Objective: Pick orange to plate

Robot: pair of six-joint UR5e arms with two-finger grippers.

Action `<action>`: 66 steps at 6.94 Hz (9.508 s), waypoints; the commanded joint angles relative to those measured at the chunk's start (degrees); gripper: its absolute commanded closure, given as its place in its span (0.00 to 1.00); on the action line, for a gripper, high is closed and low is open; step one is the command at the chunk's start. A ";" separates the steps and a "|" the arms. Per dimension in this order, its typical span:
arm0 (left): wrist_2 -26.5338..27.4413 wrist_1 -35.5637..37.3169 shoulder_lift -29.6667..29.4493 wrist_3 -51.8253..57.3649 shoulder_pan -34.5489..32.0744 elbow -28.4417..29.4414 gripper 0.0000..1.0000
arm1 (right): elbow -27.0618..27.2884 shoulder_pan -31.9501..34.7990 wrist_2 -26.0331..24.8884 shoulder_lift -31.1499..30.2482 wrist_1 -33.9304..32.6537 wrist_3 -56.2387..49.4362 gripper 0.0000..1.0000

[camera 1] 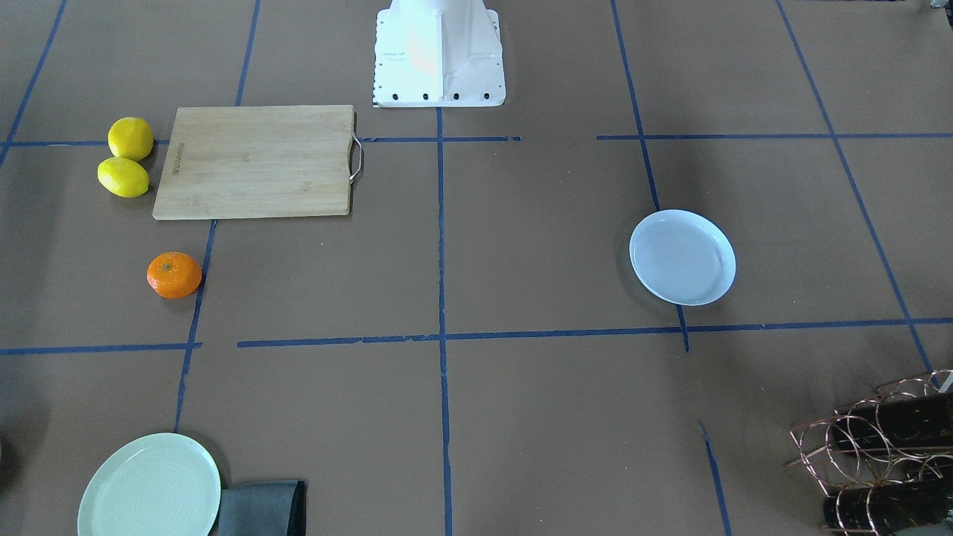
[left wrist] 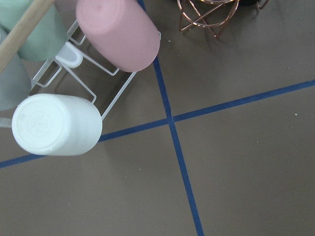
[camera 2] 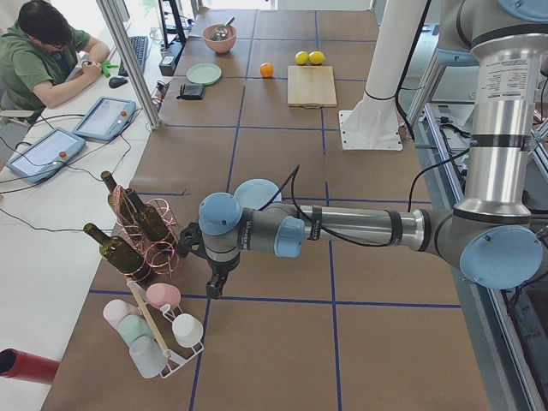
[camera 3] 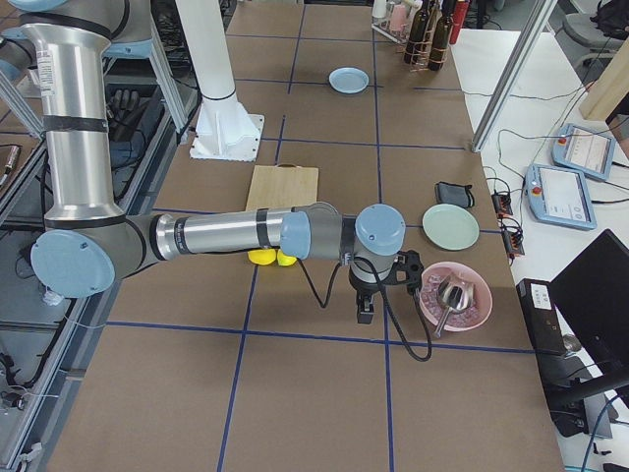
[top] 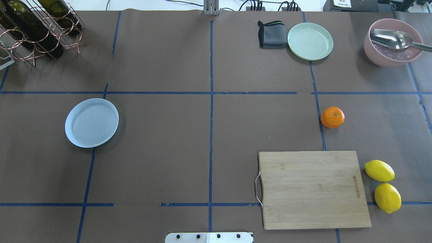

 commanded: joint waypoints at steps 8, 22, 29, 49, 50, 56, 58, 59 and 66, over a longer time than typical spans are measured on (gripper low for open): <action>2.92 -46.10 8.46 -56.92 20.94 -0.69 0.00 | 1.82 -3.04 0.55 1.08 0.13 3.63 0.00; 24.57 -43.04 1.87 -75.28 44.10 0.17 0.30 | 2.61 -3.04 0.55 1.26 0.22 5.22 0.00; 25.27 -43.13 1.87 -76.78 44.54 -0.79 1.00 | 2.52 -2.96 0.55 1.26 0.13 5.30 0.00; 34.50 -10.48 -31.62 -93.97 56.42 -5.69 0.00 | 13.07 -27.00 -10.76 4.60 12.67 43.85 0.00; 34.50 -7.39 -31.62 -89.57 54.40 -6.41 0.00 | 12.37 -29.47 -12.27 4.51 14.09 45.02 0.00; 31.51 -1.38 -27.49 -73.61 47.70 -13.90 0.00 | 4.19 -40.48 -19.32 5.03 25.70 51.01 0.00; 31.51 -1.38 -26.62 -75.01 45.87 -14.85 0.00 | 2.53 -42.24 -19.75 6.43 25.79 50.92 0.00; 31.60 -1.38 -26.35 -75.11 45.86 -15.55 0.00 | 1.21 -42.77 -20.71 6.97 25.79 50.92 0.00; 31.69 -1.30 -25.38 -75.02 45.94 -15.04 0.00 | -1.00 -44.61 -20.81 7.67 25.70 51.01 0.00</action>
